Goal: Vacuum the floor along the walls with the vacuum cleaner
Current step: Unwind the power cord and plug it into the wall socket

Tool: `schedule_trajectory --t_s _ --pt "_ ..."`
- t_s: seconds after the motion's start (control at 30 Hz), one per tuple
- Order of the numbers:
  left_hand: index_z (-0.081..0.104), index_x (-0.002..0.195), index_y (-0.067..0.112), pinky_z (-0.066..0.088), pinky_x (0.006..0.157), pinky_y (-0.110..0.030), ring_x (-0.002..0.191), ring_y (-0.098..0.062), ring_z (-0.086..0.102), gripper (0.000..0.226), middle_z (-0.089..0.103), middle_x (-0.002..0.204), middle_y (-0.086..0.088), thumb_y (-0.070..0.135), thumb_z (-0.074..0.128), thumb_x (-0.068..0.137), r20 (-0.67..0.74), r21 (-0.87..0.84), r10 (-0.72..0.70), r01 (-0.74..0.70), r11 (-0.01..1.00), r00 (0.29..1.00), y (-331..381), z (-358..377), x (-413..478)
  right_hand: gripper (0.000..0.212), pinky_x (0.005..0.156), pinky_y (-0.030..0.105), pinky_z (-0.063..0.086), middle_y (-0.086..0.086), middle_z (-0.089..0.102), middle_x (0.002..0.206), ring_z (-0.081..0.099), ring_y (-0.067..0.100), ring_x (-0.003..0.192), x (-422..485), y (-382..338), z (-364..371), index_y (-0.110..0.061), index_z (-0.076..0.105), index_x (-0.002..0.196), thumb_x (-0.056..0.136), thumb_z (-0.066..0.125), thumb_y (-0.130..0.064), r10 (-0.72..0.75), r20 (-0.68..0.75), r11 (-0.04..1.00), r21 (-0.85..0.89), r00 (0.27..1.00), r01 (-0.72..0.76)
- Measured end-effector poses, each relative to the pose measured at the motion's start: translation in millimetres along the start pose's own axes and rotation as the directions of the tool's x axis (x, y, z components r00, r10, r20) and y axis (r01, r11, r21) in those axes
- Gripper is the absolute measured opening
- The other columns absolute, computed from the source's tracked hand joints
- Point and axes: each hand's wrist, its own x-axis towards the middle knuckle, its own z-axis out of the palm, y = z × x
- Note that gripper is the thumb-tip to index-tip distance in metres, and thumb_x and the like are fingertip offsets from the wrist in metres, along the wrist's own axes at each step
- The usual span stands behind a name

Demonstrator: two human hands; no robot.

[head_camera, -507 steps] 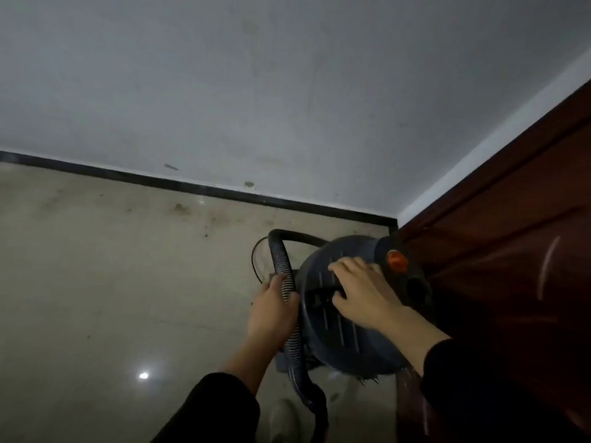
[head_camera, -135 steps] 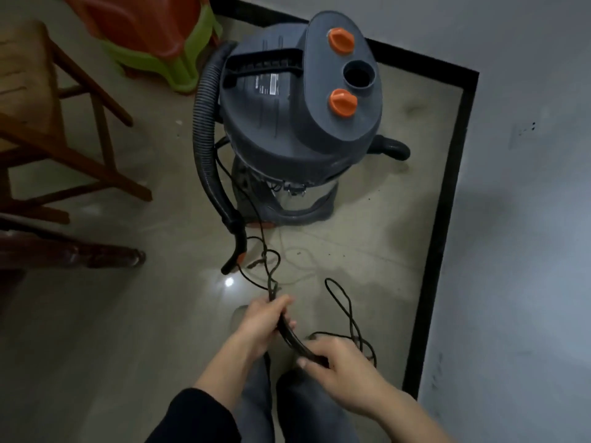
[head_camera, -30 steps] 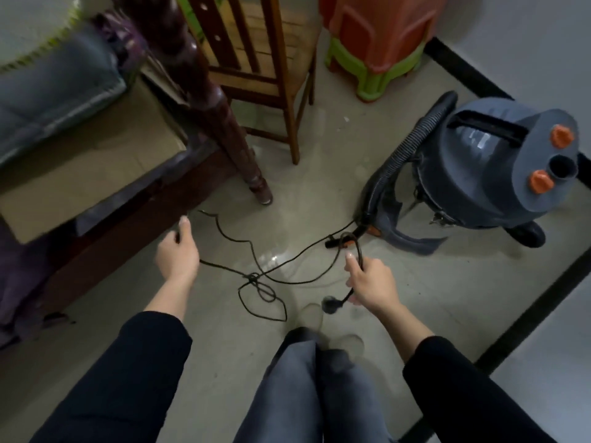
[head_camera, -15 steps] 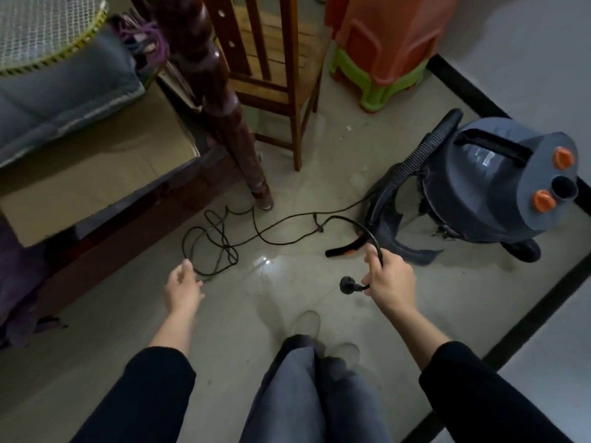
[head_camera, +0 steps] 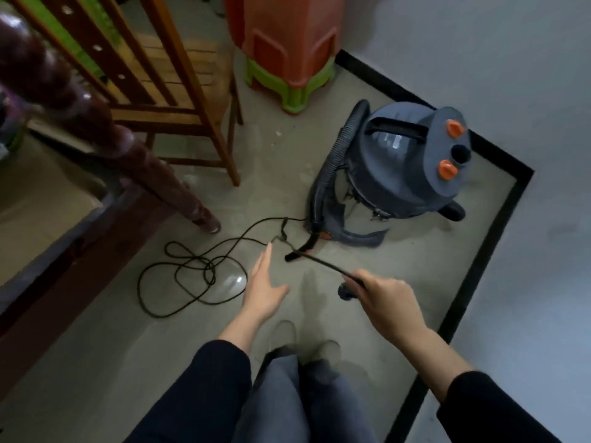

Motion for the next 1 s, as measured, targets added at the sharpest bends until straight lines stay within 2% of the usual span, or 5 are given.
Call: schedule_trajectory --t_s 0.2,0.4,0.57,0.67,1.0 --pt "0.068 0.111 0.021 0.037 0.1 -0.03 0.138 -0.023 0.038 0.022 0.058 0.132 -0.004 0.035 0.059 0.096 0.265 0.301 0.149 -0.228 0.926 0.953 56.0 46.7 18.6 0.027 0.062 0.016 0.044 -0.011 0.064 0.08 0.057 0.004 0.069 -26.6 41.5 -28.4 -0.015 0.071 0.096 0.097 0.049 -0.031 0.167 -0.244 0.959 0.265 0.955 -0.1" --pt "0.061 0.076 0.021 0.044 0.062 -0.026 0.069 -0.015 0.059 0.04 0.063 0.074 0.003 0.051 0.047 0.098 0.435 0.603 -0.194 -0.125 0.788 0.879 26.2 64.7 5.7 0.018 0.072 -0.004 0.033 -0.002 0.062 0.093 0.056 0.009 0.084 -46.8 82.7 -40.2 -0.011 0.065 0.092 0.099 0.048 -0.009 0.702 -0.235 0.644 0.613 0.672 -0.458" --pt "0.059 0.081 0.012 0.053 0.066 -0.027 0.063 -0.017 0.064 0.035 0.066 0.069 -0.005 0.041 0.052 0.097 0.578 0.676 -0.534 0.005 0.737 0.617 33.0 102.6 -14.5 0.027 0.074 0.028 0.052 0.005 0.064 0.088 0.062 0.018 0.082 -71.5 138.4 -29.7 -0.015 0.063 0.084 0.096 0.057 -0.039 0.847 -0.157 0.458 0.699 0.507 -0.549" --pt "0.064 0.089 0.012 0.048 0.055 -0.021 0.066 -0.017 0.063 0.022 0.065 0.069 0.0 0.032 0.059 0.094 0.546 0.675 -0.461 -0.04 0.737 0.7 45.2 139.3 -10.4 0.007 0.076 0.034 0.054 0.009 0.067 0.092 0.065 0.024 0.088 -88.6 177.0 -36.9 -0.016 0.065 0.089 0.088 0.069 -0.022 0.911 -0.082 0.319 0.759 0.404 -0.567" --pt "0.069 0.085 0.012 0.044 0.063 -0.01 0.063 -0.004 0.06 0.021 0.064 0.074 -0.006 0.011 0.048 0.089 0.775 0.224 -0.162 -0.026 0.974 0.611 169.9 298.9 -11.2 0.022 0.073 0.018 0.036 0.001 0.062 0.09 0.061 0.022 0.084 -117.8 301.0 -51.0 -0.005 0.07 0.09 0.079 0.058 0.011 0.688 -0.059 0.677 0.412 0.723 -0.61"
